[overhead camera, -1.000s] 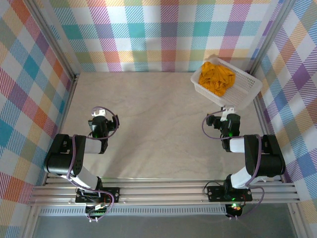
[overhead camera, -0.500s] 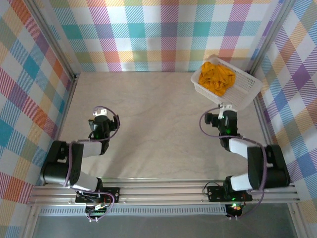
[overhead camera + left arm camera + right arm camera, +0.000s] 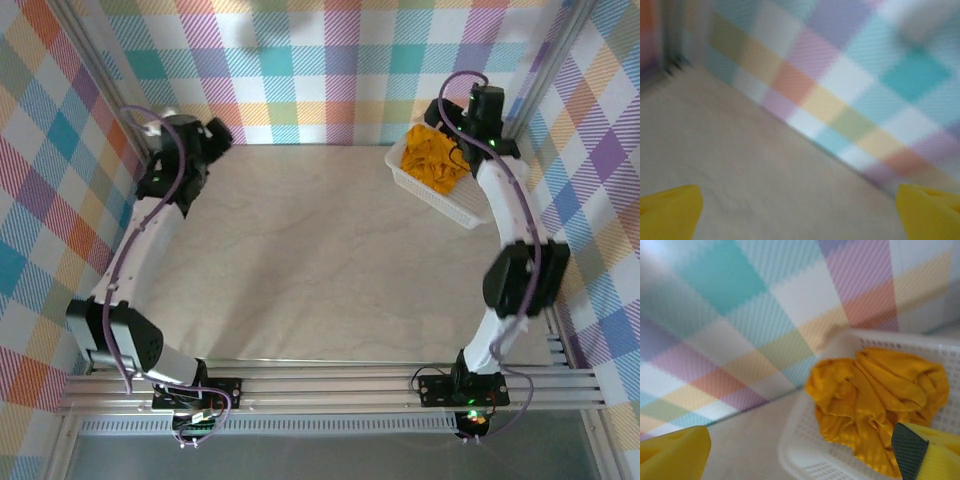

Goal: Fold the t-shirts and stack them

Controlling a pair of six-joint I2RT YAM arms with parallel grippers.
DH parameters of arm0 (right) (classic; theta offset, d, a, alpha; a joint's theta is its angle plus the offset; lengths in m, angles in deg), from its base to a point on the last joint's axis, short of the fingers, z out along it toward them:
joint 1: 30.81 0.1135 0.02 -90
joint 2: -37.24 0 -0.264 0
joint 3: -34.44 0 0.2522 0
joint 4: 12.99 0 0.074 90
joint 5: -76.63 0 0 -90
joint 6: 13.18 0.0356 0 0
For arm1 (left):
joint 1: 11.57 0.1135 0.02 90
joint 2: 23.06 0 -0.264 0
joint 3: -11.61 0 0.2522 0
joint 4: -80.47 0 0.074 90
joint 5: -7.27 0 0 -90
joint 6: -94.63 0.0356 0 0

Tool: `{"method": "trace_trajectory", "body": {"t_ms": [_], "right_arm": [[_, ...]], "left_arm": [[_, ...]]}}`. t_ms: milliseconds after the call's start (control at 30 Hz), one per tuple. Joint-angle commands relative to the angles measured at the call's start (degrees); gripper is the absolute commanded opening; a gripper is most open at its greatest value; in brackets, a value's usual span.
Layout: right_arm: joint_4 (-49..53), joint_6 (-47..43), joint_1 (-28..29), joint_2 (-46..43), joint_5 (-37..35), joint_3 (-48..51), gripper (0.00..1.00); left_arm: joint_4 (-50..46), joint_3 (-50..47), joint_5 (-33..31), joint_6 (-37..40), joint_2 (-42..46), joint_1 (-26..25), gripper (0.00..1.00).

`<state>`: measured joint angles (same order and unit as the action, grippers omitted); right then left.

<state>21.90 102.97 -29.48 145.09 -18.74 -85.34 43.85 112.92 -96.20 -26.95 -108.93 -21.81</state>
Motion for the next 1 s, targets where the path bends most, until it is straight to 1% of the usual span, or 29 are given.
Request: {"method": "trace_trajectory", "body": {"t_ms": [0, 67, 167, 200, 267, 300, 333, 367, 400, 433, 500, 533, 600, 667, 767, 833, 900, 967], "right_arm": [[14.41, 3.81, -2.38, 11.99, -0.37, -9.80, 0.93], [15.90, 3.99, -3.40, 19.27, 1.72, -16.42, 0.92], [19.07, 4.34, -4.53, 30.87, 7.65, -28.39, 0.92], [21.56, 4.41, -4.83, 35.44, 10.51, -34.00, 0.88], [27.54, 5.23, -5.17, 44.81, 12.03, -46.04, 0.84], [29.64, 5.72, -5.28, 48.09, 12.57, -50.05, 0.80], [30.02, 6.61, -5.44, 49.68, 13.17, -51.62, 0.75], [29.23, 7.72, -5.59, 50.32, 13.71, -51.18, 0.67], [27.55, 8.56, -5.78, 49.89, 14.12, -49.49, 0.54], [25.53, 8.74, -5.80, 48.74, 14.32, -47.17, 0.38], [17.15, 8.38, -5.64, 43.31, 14.89, -38.57, 0.05], [12.53, 8.27, -5.37, 40.04, 14.36, -33.57, 0.00], [1.87, 6.74, -4.45, 31.92, 11.47, -23.33, 0.00], [-2.98, 5.35, -3.44, 25.64, 8.39, -18.48, 0.00], [-4.02, 4.58, -1.78, 16.61, 3.69, -15.02, 0.00], [-6.27, 4.26, -0.47, 9.58, 0.36, -10.72, 0.00], [-8.19, 3.26, 1.64, 2.34, -3.08, -7.14, 0.00], [-7.24, 1.45, 4.67, -2.75, -6.22, -6.28, 0.00]], "left_arm": [[-8.70, 2.45, 14.86, -3.61, -1.16, -4.50, 0.95], [-8.75, 2.48, 17.08, -4.06, -0.29, -6.96, 0.94], [-8.49, 0.51, 18.55, -5.25, 2.24, -9.99, 0.92], [-8.55, -0.56, 18.60, -5.63, 3.35, -10.81, 0.92], [-9.43, -2.30, 18.14, -6.28, 5.48, -11.68, 0.91], [-9.87, -3.21, 17.58, -6.43, 6.68, -11.98, 0.90], [-10.61, -3.84, 16.99, -6.51, 7.72, -12.17, 0.90], [-11.12, -4.76, 16.33, -6.61, 8.96, -12.26, 0.90], [-11.42, -5.60, 15.90, -6.53, 10.08, -12.26, 0.89], [-11.87, -6.15, 15.31, -6.46, 10.92, -12.23, 0.88], [-12.93, -6.92, 13.84, -6.13, 12.41, -12.26, 0.87], [-13.30, -7.20, 13.59, -5.97, 12.79, -12.26, 0.87], [-13.75, -7.89, 13.68, -5.88, 13.18, -12.26, 0.86], [-13.46, -8.72, 14.22, -6.01, 12.94, -12.26, 0.86], [-12.08, -9.87, 15.25, -6.33, 11.87, -12.26, 0.86], [-11.31, -10.15, 15.52, -6.58, 10.61, -12.26, 0.85], [-10.68, -9.81, 15.68, -6.53, 9.09, -12.26, 0.85], [-11.36, -8.68, 14.33, -6.56, 7.61, -12.25, 0.84]]}}
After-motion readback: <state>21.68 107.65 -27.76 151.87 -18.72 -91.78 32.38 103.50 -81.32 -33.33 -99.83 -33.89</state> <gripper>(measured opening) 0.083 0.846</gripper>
